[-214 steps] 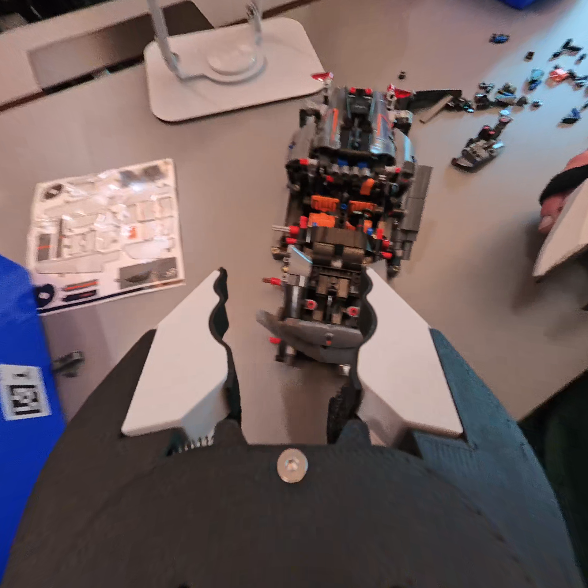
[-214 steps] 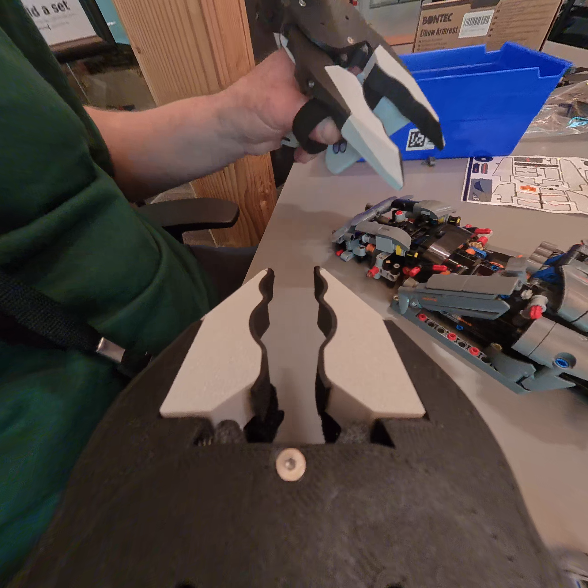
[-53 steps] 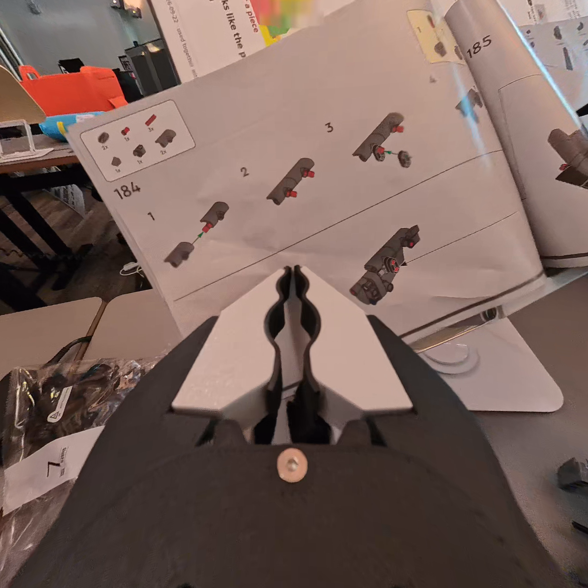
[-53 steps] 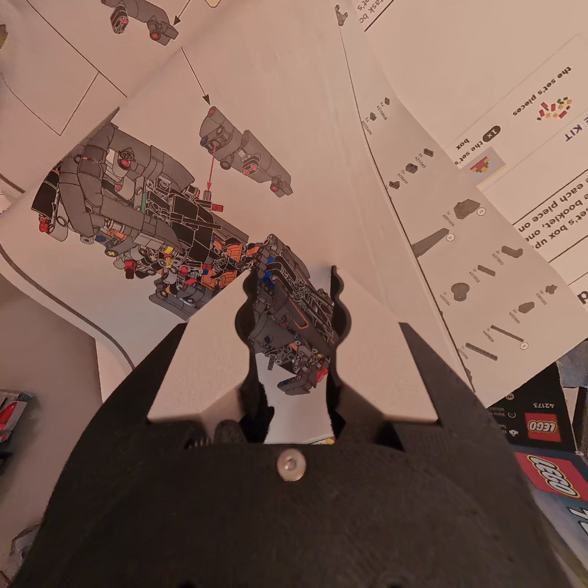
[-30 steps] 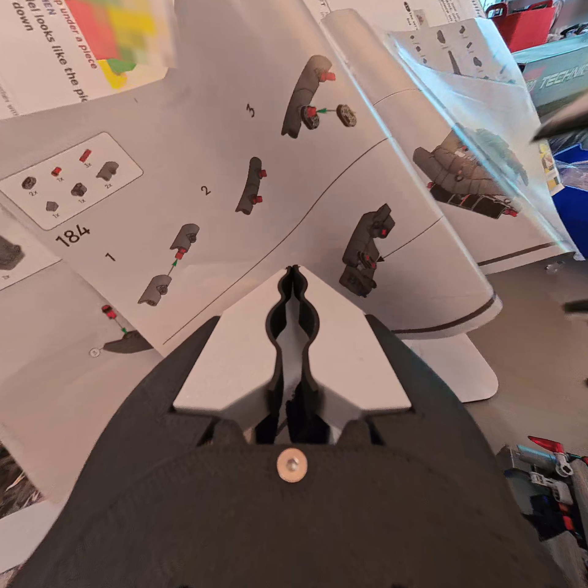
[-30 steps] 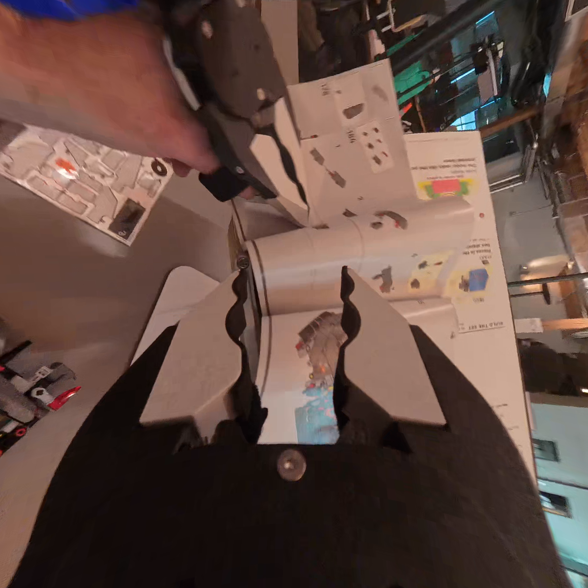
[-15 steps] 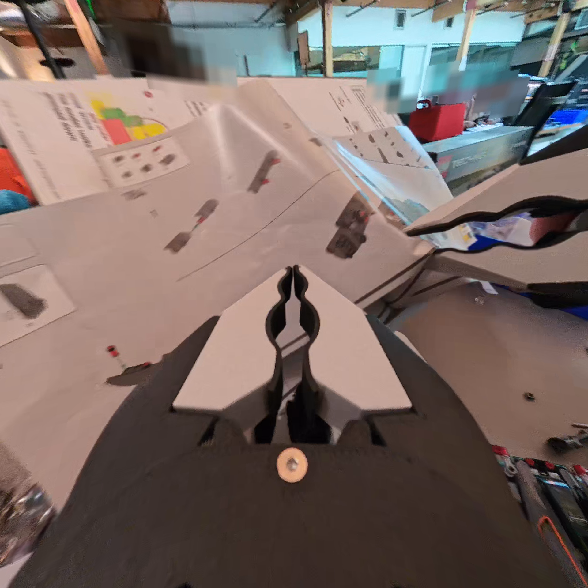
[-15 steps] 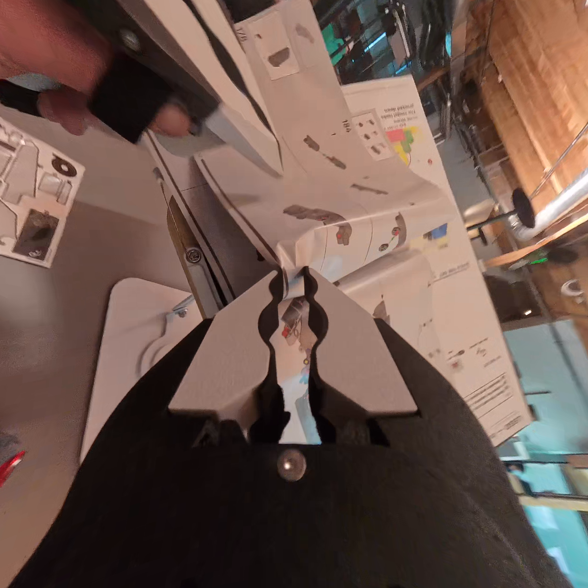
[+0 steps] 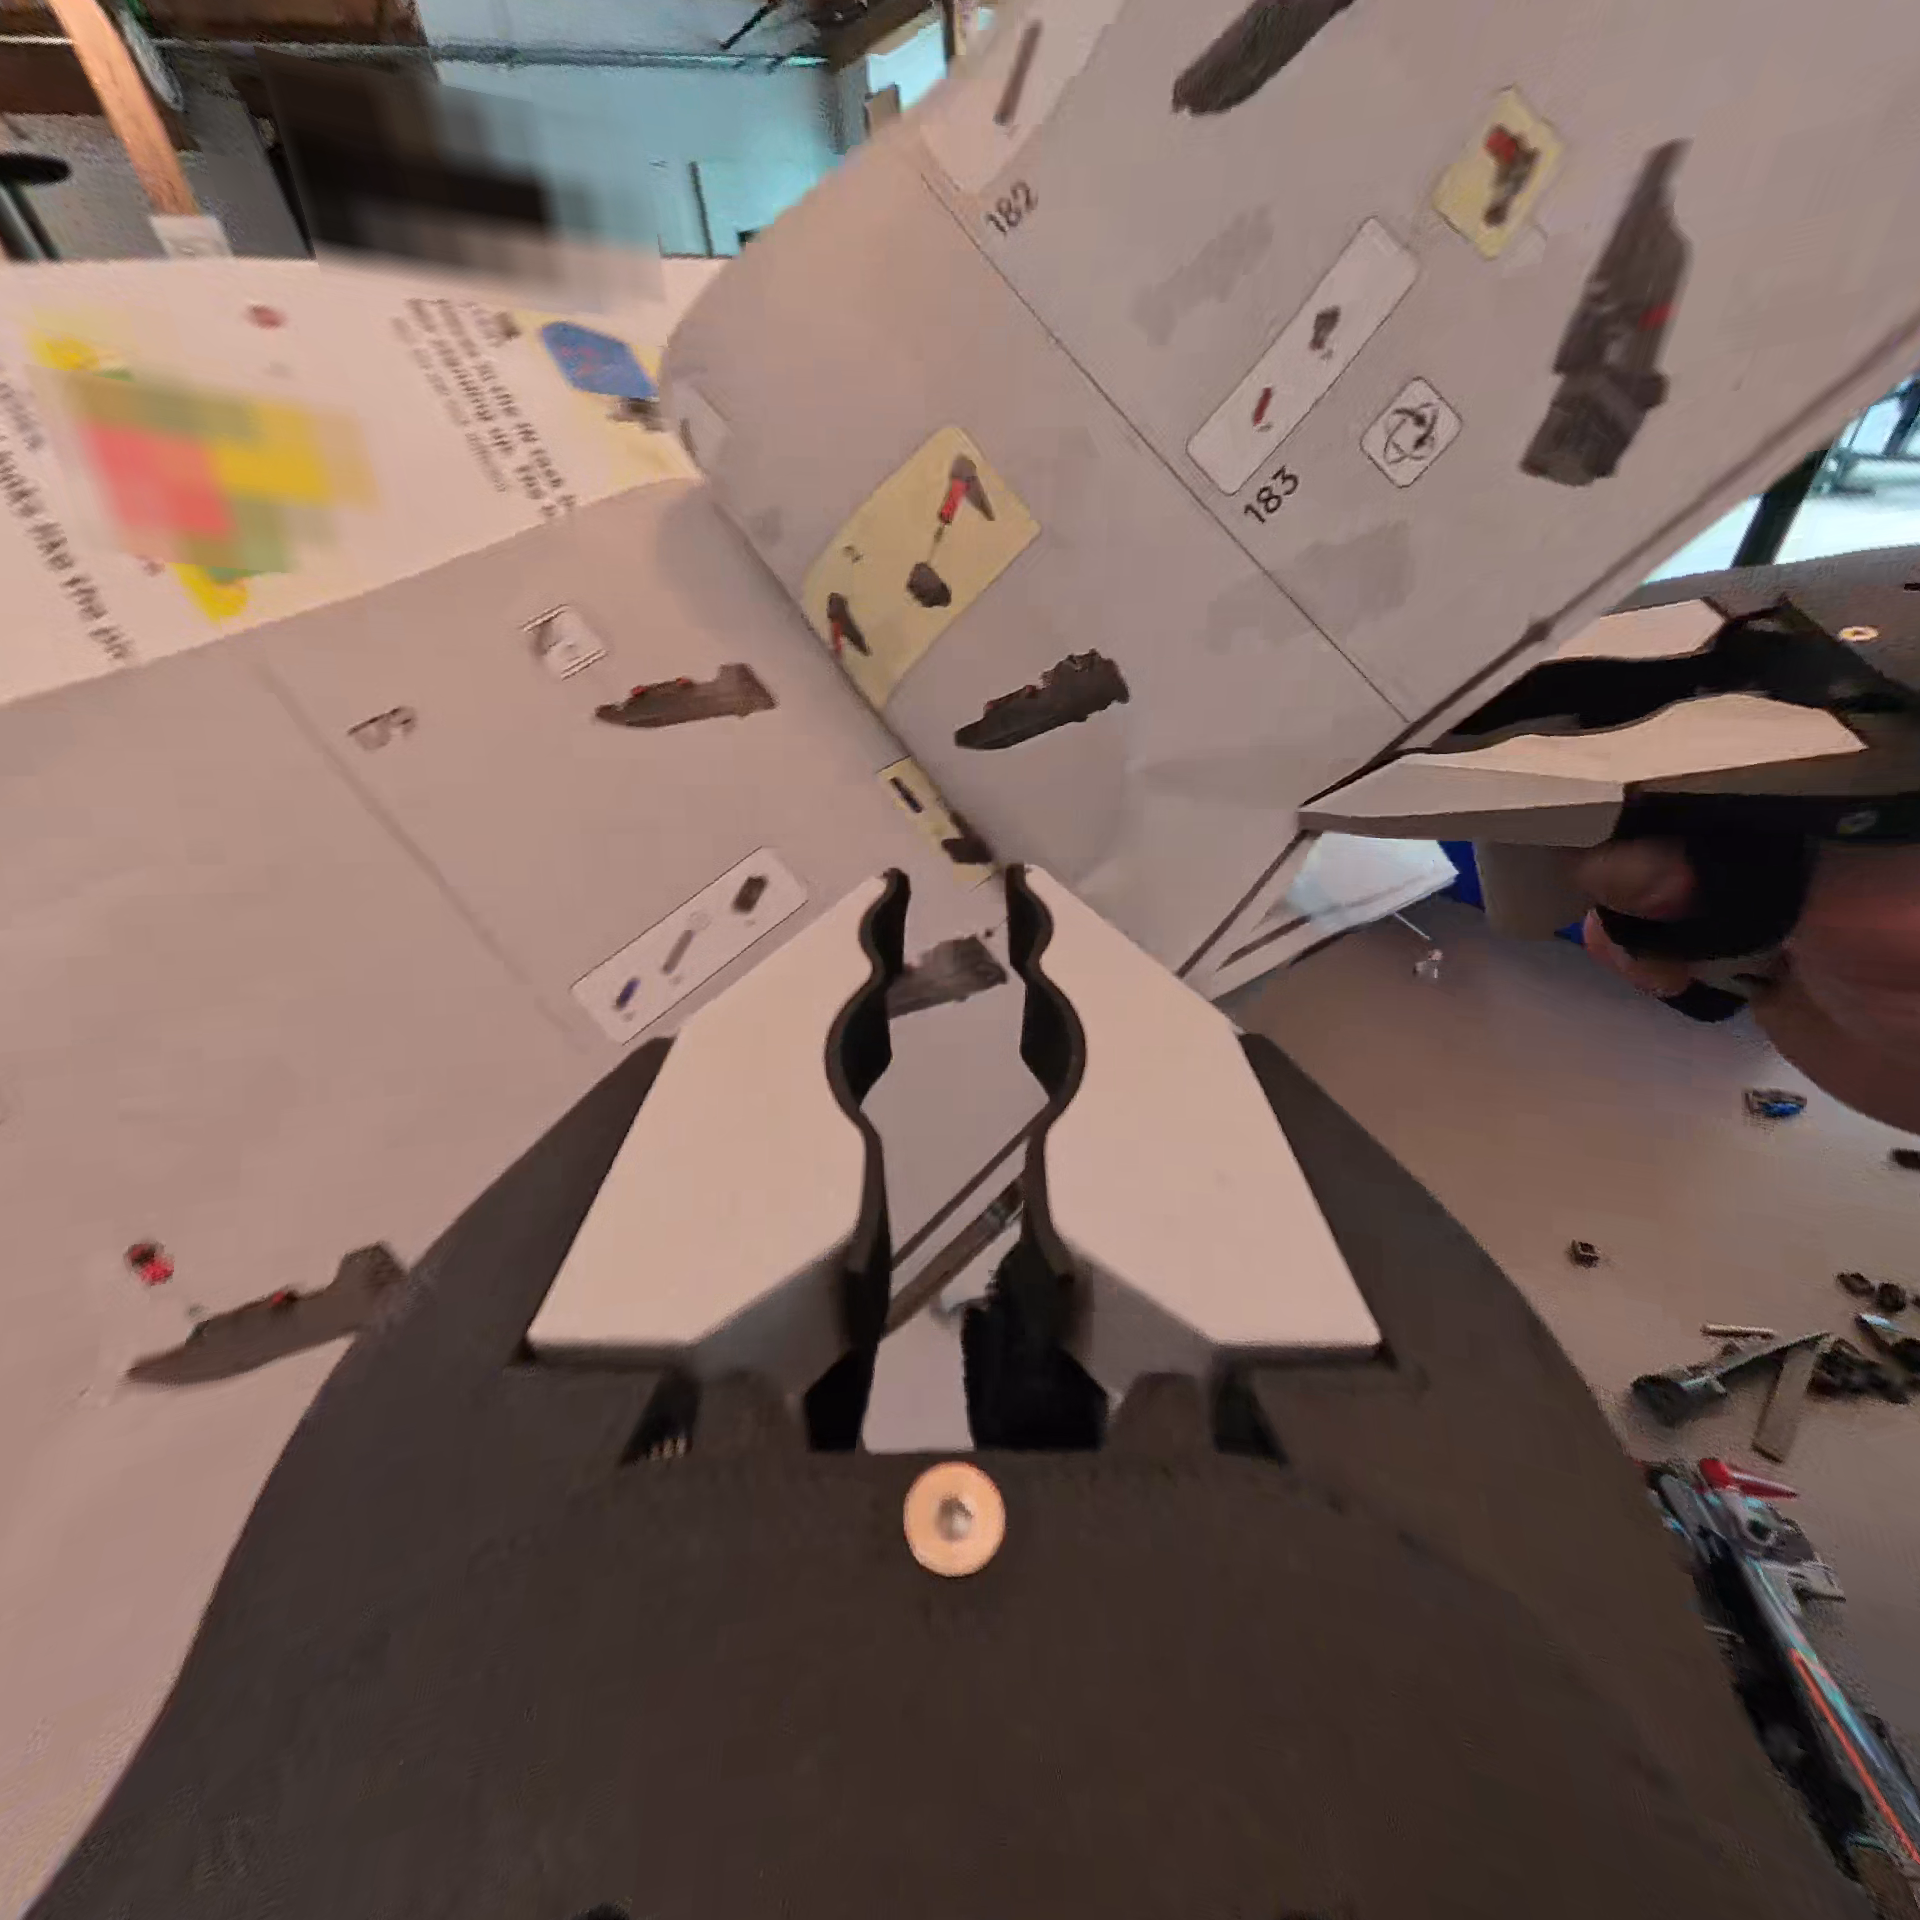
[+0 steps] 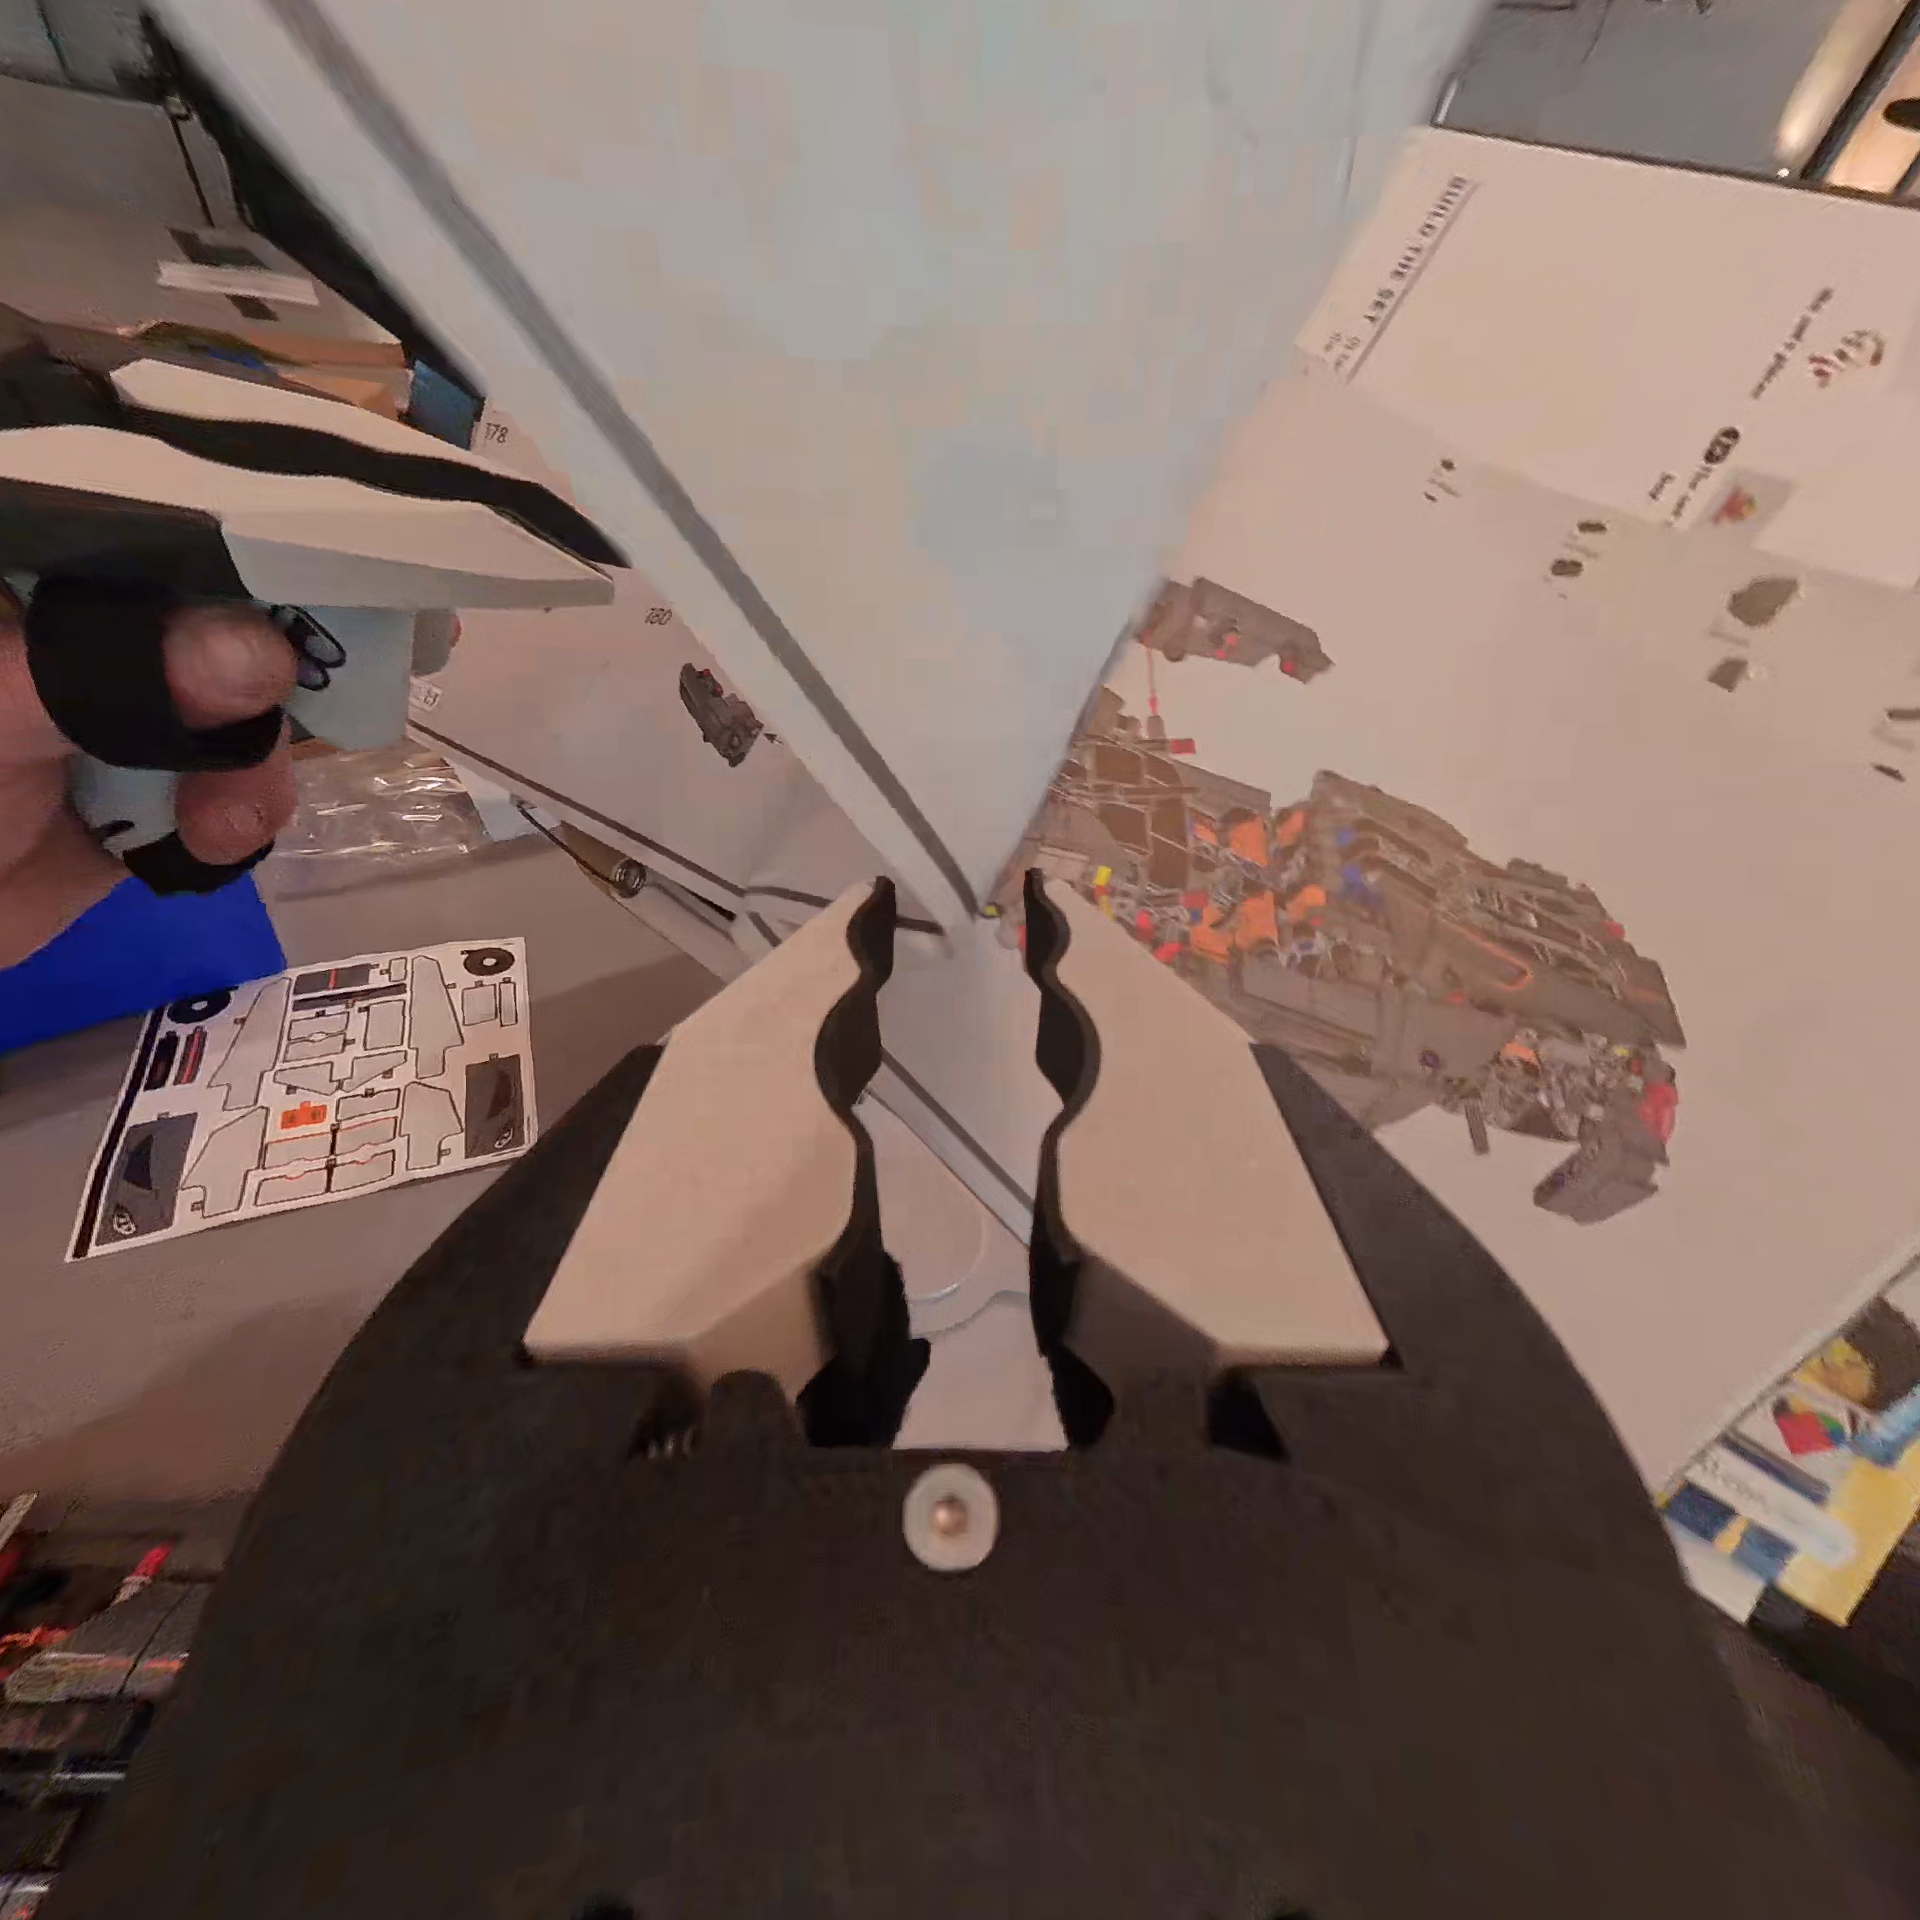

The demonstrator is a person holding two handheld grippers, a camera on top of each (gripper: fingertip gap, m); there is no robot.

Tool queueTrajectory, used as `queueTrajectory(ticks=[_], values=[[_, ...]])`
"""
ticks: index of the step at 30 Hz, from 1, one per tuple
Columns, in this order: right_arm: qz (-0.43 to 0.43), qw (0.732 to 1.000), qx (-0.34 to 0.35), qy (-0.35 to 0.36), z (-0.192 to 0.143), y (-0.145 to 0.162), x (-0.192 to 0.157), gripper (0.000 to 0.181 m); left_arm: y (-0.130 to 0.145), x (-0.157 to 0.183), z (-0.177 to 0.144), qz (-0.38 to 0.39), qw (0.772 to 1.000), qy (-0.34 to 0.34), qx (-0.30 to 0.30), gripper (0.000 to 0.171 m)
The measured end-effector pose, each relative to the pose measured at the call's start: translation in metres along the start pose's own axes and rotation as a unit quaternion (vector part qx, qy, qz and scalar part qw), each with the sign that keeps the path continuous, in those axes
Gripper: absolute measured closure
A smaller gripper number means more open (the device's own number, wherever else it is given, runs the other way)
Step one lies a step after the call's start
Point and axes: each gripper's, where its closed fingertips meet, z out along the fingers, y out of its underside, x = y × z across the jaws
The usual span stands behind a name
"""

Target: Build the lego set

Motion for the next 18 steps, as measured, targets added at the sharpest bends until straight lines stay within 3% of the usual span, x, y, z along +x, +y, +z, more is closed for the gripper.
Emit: queueTrajectory(ticks=[5, 9, 15, 18], values=[[0.031, 0.999, 0.016, 0.023, -0.027, -0.003, 0.018, 0.157, 0.016, 0.033, 0.047, 0.040, 0.997, 0.031, -0.064, 0.154], [0.042, 0.994, 0.053, 0.081, -0.062, -0.022, 0.046, 0.143, 0.019, 0.047, 0.065, 0.081, 0.993, 0.027, -0.080, 0.154], [-0.063, 0.962, 0.124, 0.233, -0.130, -0.076, 0.081, 0.137, 0.022, 0.065, 0.071, 0.118, 0.988, 0.048, -0.092, 0.155], [-0.116, 0.964, 0.125, 0.202, -0.124, -0.089, 0.066, 0.147, 0.025, 0.075, 0.067, 0.133, 0.985, 0.070, -0.088, 0.156]])
